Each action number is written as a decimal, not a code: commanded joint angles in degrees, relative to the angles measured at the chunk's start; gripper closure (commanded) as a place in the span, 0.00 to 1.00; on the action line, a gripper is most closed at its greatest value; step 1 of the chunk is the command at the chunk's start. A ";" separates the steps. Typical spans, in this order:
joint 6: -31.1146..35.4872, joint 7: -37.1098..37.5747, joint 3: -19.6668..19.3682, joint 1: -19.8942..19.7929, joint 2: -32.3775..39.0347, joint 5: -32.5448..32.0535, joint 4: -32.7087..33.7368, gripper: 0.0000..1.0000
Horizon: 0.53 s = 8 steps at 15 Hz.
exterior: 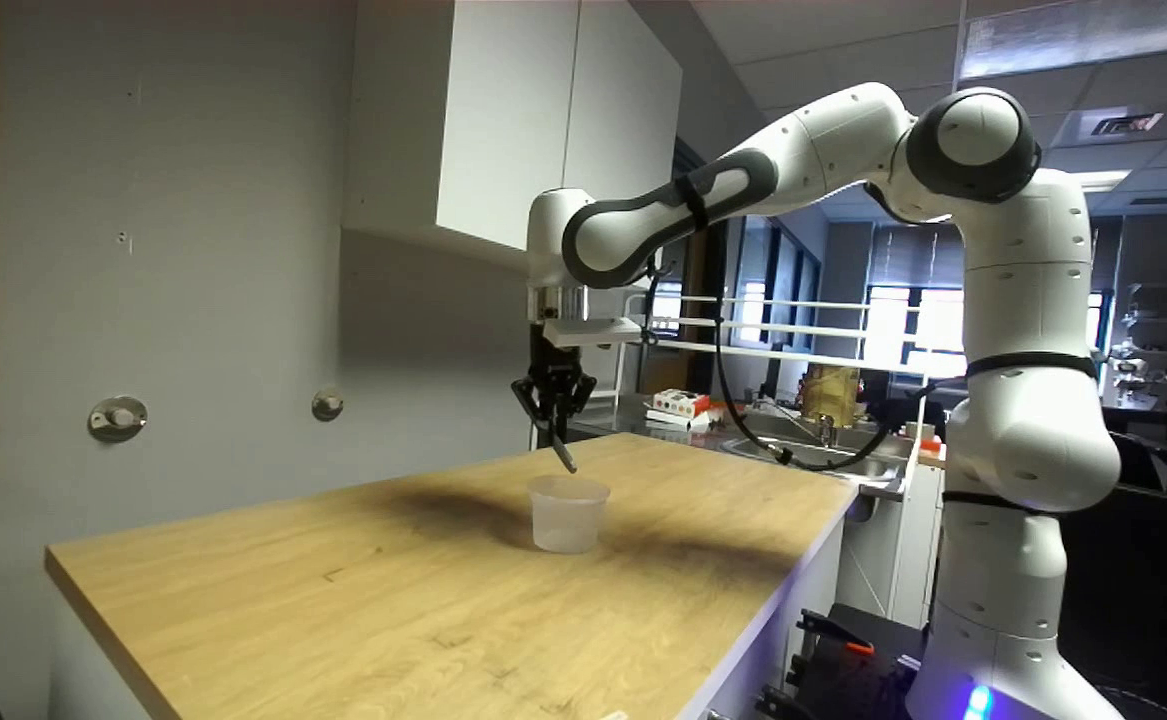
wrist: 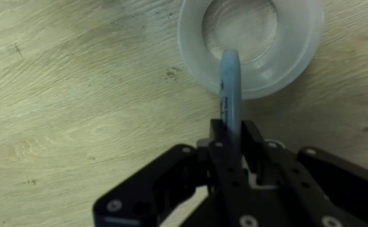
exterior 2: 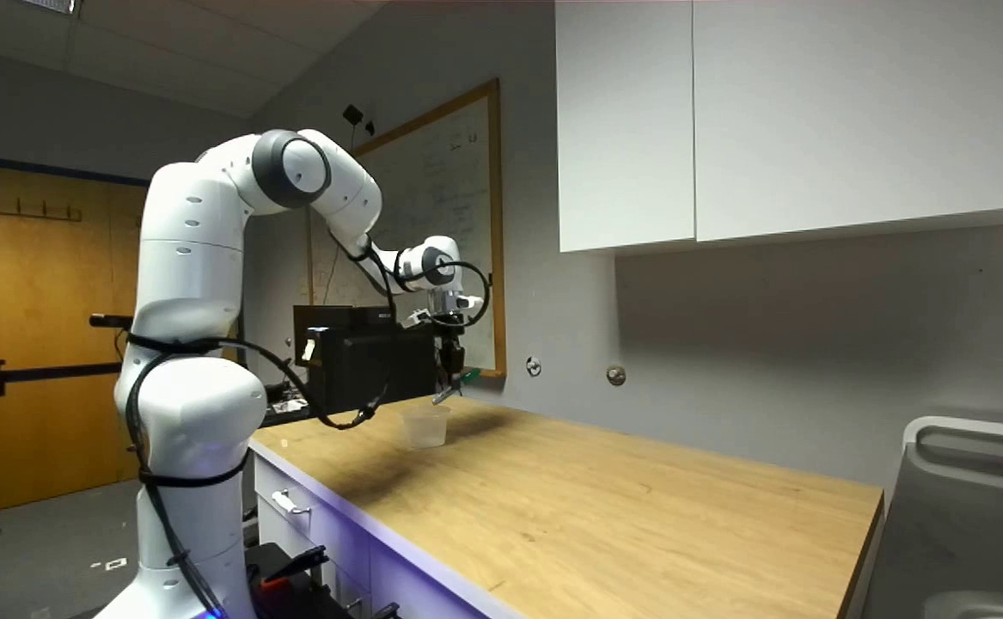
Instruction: Pick the pen on the counter and put it in the bowl
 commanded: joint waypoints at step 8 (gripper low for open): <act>-4.71 1.33 1.52 1.11 0.24 -0.98 -1.77 0.95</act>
